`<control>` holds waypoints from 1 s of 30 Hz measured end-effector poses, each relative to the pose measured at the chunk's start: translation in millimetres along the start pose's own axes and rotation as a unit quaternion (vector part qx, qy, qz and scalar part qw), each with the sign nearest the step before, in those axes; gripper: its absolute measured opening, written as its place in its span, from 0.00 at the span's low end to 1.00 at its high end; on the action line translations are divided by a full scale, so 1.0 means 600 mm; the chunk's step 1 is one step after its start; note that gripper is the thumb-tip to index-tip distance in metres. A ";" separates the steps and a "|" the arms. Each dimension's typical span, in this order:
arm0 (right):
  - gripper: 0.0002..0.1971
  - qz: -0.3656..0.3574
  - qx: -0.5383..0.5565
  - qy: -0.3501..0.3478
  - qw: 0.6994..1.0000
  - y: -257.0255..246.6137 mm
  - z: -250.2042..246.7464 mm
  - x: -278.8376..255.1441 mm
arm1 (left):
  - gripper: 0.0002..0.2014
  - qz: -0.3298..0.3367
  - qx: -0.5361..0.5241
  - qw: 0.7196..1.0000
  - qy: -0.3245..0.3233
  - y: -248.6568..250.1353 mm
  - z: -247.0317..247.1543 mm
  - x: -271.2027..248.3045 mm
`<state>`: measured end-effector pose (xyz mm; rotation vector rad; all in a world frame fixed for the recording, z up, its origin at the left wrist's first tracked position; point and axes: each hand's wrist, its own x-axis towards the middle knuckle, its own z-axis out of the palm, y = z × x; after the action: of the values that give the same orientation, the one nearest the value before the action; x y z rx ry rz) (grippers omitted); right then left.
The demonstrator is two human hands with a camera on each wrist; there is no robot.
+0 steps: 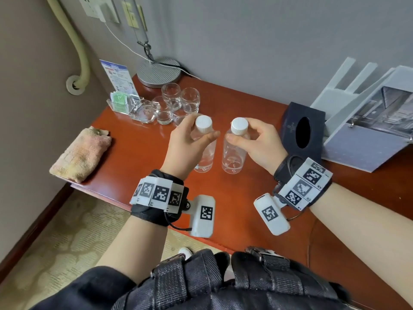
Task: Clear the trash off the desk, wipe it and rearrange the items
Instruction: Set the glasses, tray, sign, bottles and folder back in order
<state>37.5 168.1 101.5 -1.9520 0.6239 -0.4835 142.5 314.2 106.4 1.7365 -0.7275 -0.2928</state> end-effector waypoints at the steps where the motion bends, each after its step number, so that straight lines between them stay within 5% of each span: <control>1: 0.20 0.000 0.000 -0.002 1.000 -0.005 0.012 0.004 | 0.13 0.001 0.000 1.000 0.001 -0.006 -0.012 0.004; 10: 0.20 0.006 0.001 -0.005 1.000 -0.033 0.066 0.038 | 0.15 -0.008 0.001 1.000 0.015 -0.031 -0.068 0.031; 30: 0.17 -0.016 0.032 -0.087 0.996 -0.011 0.053 0.147 | 0.14 -0.064 0.021 0.995 0.075 -0.040 -0.036 0.085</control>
<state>126.7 138.8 99.7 -1.9213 0.4626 -0.3446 201.5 303.5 99.3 1.8267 -0.5172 -0.2340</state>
